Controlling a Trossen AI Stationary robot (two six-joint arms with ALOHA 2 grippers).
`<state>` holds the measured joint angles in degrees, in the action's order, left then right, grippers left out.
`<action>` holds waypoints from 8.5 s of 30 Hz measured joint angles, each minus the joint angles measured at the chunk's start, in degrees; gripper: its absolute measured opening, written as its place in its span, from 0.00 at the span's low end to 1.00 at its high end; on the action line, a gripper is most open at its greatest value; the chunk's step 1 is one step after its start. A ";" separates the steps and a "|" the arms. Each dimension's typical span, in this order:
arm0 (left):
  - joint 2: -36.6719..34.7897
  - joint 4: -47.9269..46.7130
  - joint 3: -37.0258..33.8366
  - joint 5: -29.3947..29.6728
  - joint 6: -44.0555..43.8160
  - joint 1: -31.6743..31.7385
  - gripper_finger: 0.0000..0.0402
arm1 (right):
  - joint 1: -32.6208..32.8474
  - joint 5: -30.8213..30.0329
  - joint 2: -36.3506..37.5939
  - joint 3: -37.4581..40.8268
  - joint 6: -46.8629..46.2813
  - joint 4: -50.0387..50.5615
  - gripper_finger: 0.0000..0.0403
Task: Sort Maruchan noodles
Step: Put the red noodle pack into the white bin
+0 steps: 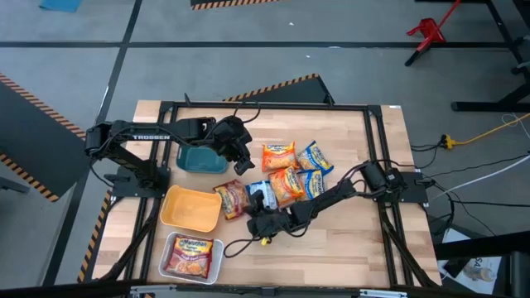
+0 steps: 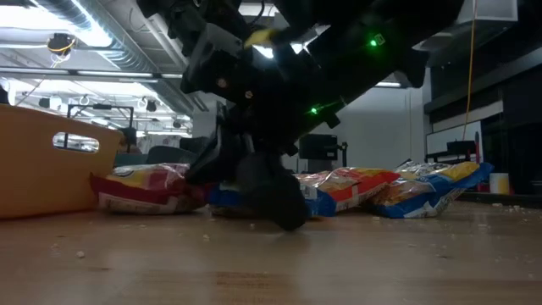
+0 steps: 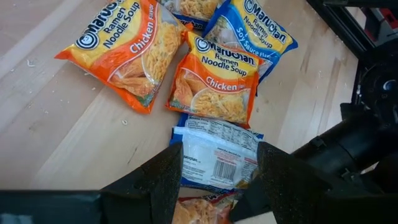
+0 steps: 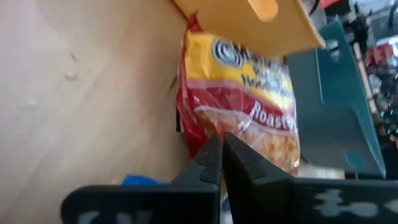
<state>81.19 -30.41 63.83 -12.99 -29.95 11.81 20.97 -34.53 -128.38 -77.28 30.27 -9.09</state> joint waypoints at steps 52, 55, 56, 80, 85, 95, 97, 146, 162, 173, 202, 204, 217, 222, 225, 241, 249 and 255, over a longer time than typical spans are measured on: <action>0.02 0.48 0.00 0.03 0.17 0.00 0.50 | -3.62 11.00 4.80 -0.08 -18.47 12.57 0.87; 0.02 0.46 0.00 0.07 0.17 0.00 0.50 | -3.69 10.72 4.38 -0.08 -19.40 11.22 0.83; 0.02 0.49 0.00 0.07 0.18 0.00 0.50 | -3.69 10.65 4.36 -0.08 -20.37 11.20 0.80; 0.02 0.48 0.00 0.11 -1.27 0.00 0.50 | -0.88 10.03 6.01 0.03 -28.28 14.64 0.01; 0.02 0.50 0.00 -0.20 -2.47 0.00 0.50 | 0.57 7.51 10.04 0.03 -30.10 16.66 0.01; 0.02 0.55 0.00 -10.51 -2.91 -0.04 0.50 | 1.21 1.58 16.68 0.03 -32.67 24.11 0.00; 0.02 0.66 0.00 -11.02 -2.91 -0.21 0.50 | 1.20 1.52 18.51 0.03 -32.65 25.62 0.00; 0.24 14.58 0.00 -11.82 18.27 -14.27 0.50 | 5.29 3.67 29.93 -5.66 -24.85 28.31 0.00; 0.38 18.93 0.00 -14.25 14.77 -17.61 0.50 | 5.26 0.16 29.90 -6.05 -20.65 28.33 0.00; 8.54 24.82 0.15 -21.32 12.13 -18.22 0.50 | 4.92 0.71 29.71 -5.96 -17.43 26.53 0.00; 11.13 33.57 -0.02 -22.17 7.73 -19.10 0.36 | 4.89 -1.21 30.59 -6.07 -10.55 30.00 0.14; 11.15 31.49 -0.02 -22.18 6.69 -19.14 0.36 | 4.81 -2.04 31.49 -6.13 -10.57 31.54 0.19; 11.21 17.01 -0.11 -26.73 -4.01 -18.95 0.36 | 5.16 -2.14 39.22 -6.18 -14.77 42.46 0.38; 10.48 17.11 -0.04 -35.70 -16.08 -21.73 0.36 | 5.18 -2.37 40.64 -6.17 -18.98 46.71 0.38; 9.34 14.69 -0.04 -40.14 -21.22 -24.50 0.36 | 5.18 -2.29 40.64 -6.05 -19.90 48.28 0.38; 1.33 -30.07 -0.02 -29.84 -8.86 -38.08 0.36 | 5.23 -1.95 40.53 -0.39 -19.99 45.68 0.38; 2.01 -33.86 -0.02 -32.54 -6.64 -39.43 0.35 | 4.32 -1.98 40.51 0.16 -19.87 45.09 0.38; 2.03 -30.92 -0.02 -28.95 -5.27 -39.41 0.35 | 2.76 -0.29 40.51 0.16 -20.49 44.99 0.38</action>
<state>83.22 -61.33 63.81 -41.94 -35.23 -27.59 23.73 -34.82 -87.88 -77.12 9.79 35.90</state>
